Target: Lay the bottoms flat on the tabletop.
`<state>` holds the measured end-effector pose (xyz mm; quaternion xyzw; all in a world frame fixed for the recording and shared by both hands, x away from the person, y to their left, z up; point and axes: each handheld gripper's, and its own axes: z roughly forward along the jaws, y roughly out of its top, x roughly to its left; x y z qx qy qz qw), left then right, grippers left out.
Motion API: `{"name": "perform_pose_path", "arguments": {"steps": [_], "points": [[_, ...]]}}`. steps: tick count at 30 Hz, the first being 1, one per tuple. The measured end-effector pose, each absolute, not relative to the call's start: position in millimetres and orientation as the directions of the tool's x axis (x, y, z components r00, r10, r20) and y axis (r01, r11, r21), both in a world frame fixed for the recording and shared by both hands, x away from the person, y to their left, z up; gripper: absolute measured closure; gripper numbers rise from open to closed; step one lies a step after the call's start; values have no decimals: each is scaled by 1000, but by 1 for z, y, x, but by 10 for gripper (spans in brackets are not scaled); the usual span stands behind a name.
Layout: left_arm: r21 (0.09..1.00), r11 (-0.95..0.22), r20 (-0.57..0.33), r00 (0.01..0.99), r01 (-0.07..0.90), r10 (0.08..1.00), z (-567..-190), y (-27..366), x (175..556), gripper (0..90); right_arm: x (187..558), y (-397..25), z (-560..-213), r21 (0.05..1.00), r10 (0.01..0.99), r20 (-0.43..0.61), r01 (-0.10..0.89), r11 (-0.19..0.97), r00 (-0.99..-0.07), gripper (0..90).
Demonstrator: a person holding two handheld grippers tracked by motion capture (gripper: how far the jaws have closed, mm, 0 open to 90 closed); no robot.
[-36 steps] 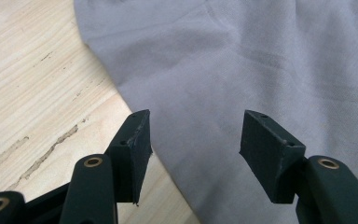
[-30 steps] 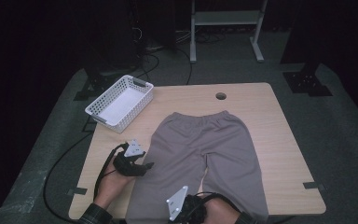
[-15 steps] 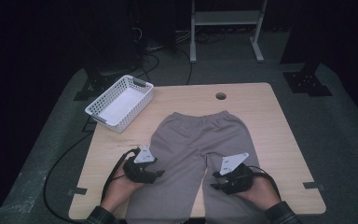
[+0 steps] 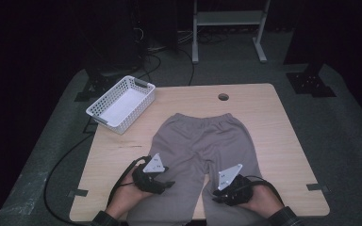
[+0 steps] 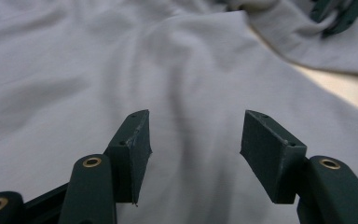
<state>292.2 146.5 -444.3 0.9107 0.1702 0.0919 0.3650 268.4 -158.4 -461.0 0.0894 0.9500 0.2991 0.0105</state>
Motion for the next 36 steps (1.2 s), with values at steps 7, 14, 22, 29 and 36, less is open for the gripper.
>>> {"name": "perform_pose_path", "arguments": {"steps": [7, 14, 22, 29, 36], "points": [[630, -754, 42, 962, 185, 271, -458, 126, 276, 434, 252, -165, -461, 570, 129, 41, 129, 811, -991, 742], [594, -785, -44, 981, 178, 190, -460, 124, 263, 834, 250, -166, -461, 568, 127, 46, 131, 812, -991, 725], [593, -781, -122, 980, 197, 155, -461, 135, 243, 890, 245, -168, -461, 563, 105, 90, 138, 815, -990, 763], [610, -769, -109, 982, 190, 156, -459, 140, 235, 793, 239, -174, -461, 574, 106, 113, 152, 804, -988, 704], [666, -704, -82, 962, 248, 261, -448, 155, 248, 617, 258, -182, -453, 660, 193, 66, 188, 728, -979, 516]]}}
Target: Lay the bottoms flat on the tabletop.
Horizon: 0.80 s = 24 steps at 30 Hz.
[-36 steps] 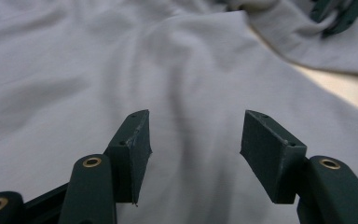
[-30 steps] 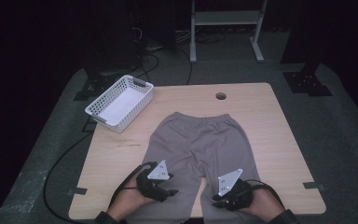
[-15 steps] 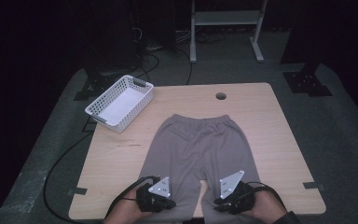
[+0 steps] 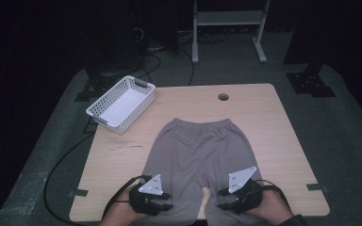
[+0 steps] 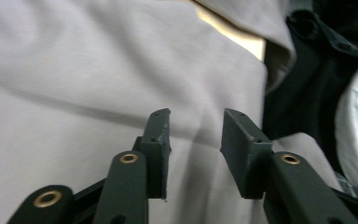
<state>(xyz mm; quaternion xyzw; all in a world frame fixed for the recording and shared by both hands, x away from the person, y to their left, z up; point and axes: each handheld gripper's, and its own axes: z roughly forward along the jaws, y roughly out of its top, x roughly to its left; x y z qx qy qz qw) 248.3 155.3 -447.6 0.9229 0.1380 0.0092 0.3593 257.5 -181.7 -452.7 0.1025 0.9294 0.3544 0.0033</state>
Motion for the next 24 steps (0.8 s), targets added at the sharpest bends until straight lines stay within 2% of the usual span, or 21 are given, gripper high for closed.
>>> {"name": "perform_pose_path", "arguments": {"steps": [8, 15, 24], "points": [[700, -646, -62, 926, 306, 371, -442, 173, 270, 529, 289, -197, -447, 719, 368, 20, 269, 640, -930, 420], [709, -612, -29, 881, 352, 472, -444, 190, 284, 419, 317, -207, -450, 723, 482, -15, 324, 610, -876, 367], [702, -592, 21, 820, 395, 571, -456, 216, 300, 271, 350, -222, -464, 699, 652, -55, 437, 566, -756, 309]]}}
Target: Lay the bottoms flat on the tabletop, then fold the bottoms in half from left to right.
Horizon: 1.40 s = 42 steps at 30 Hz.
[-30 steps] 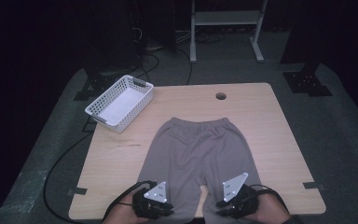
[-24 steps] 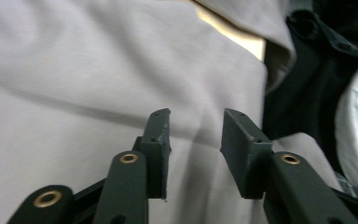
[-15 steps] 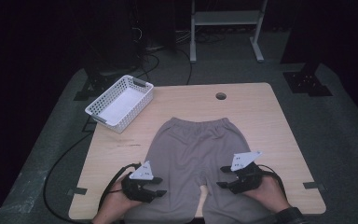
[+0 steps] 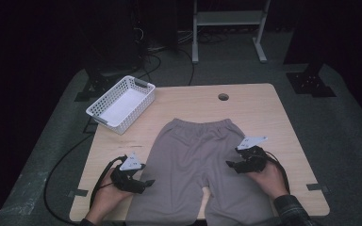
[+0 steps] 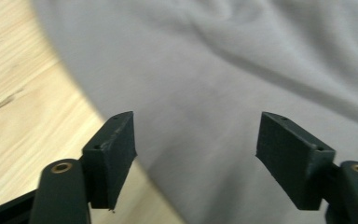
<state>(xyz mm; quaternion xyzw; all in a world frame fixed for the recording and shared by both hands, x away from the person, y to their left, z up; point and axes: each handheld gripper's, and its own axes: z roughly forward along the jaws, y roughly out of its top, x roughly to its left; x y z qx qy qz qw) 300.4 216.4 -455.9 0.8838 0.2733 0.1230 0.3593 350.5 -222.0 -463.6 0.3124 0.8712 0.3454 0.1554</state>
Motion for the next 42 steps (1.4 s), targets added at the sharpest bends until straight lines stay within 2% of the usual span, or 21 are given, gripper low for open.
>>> {"name": "perform_pose_path", "arguments": {"steps": [4, 8, 12, 19, 27, 42], "points": [[702, -577, 21, 797, 419, 604, -459, 223, 304, 200, 356, -228, -469, 685, 691, -50, 479, 549, -721, 290], [697, -567, 13, 783, 439, 622, -460, 224, 305, 180, 357, -229, -473, 666, 701, -63, 494, 560, -710, 262], [692, -562, -1, 780, 452, 626, -462, 224, 305, 180, 359, -232, -476, 678, 710, 4, 524, 515, -704, 234], [667, -578, -18, 785, 470, 619, -471, 218, 310, 161, 357, -234, -479, 694, 711, 6, 515, 503, -703, 213], [664, -598, 10, 794, 449, 608, -476, 205, 307, 66, 356, -235, -481, 705, 709, 8, 507, 495, -705, 207], [689, -573, 9, 786, 443, 619, -479, 195, 305, 63, 355, -235, -481, 711, 710, 9, 504, 491, -704, 202]]}}
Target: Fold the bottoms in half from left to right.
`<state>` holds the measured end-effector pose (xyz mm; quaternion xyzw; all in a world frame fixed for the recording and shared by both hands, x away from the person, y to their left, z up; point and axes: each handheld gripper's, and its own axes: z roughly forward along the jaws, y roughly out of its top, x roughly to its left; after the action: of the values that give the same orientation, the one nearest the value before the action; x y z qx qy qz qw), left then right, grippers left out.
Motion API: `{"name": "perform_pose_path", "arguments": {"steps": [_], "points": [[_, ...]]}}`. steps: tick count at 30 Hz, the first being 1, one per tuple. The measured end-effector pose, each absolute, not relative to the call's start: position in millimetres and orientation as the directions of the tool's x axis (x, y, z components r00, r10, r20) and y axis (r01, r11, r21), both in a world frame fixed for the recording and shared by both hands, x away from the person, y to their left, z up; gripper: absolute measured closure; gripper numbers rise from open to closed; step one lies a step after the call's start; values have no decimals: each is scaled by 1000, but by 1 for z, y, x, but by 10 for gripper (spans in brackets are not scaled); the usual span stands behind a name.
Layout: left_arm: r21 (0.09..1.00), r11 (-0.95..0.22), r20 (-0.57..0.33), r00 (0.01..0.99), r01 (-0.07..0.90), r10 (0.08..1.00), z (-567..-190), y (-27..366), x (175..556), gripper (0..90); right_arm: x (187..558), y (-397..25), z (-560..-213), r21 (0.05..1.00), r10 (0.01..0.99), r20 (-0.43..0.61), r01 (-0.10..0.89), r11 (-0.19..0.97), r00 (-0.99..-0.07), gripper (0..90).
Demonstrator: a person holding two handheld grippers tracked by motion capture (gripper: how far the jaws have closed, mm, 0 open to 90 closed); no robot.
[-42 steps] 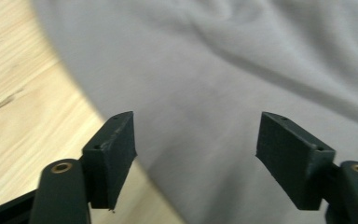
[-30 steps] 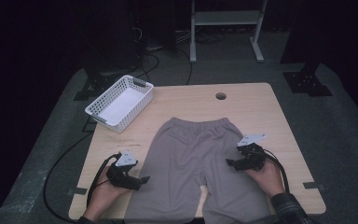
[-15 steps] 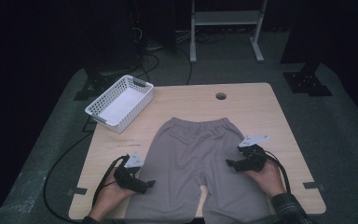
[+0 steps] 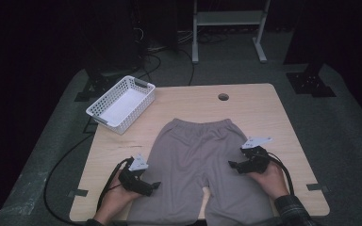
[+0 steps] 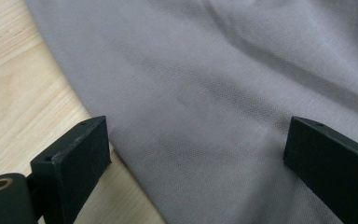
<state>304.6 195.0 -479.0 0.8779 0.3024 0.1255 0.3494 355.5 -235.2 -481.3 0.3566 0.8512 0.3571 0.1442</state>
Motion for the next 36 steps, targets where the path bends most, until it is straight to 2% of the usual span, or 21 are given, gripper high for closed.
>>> {"name": "perform_pose_path", "arguments": {"steps": [8, 13, 17, 24, 29, 36], "points": [[698, -571, 10, 791, 432, 612, -479, 191, 302, 72, 355, -235, -481, 712, 710, 7, 502, 491, -704, 202], [709, -574, 9, 809, 409, 588, -476, 188, 299, 271, 355, -235, -482, 713, 710, 8, 502, 490, -705, 202], [708, -581, 8, 819, 401, 574, -473, 188, 298, 515, 355, -235, -482, 713, 710, 8, 501, 490, -704, 202], [703, -565, -44, 820, 432, 571, -471, 189, 302, 843, 355, -236, -482, 714, 710, 8, 500, 489, -705, 202], [698, -555, -67, 814, 452, 578, -468, 191, 303, 870, 355, -236, -482, 714, 710, 8, 501, 489, -704, 202], [809, -441, -113, 840, 388, 531, -444, 183, 299, 869, 355, -235, -482, 716, 712, 10, 502, 485, -702, 202]]}}
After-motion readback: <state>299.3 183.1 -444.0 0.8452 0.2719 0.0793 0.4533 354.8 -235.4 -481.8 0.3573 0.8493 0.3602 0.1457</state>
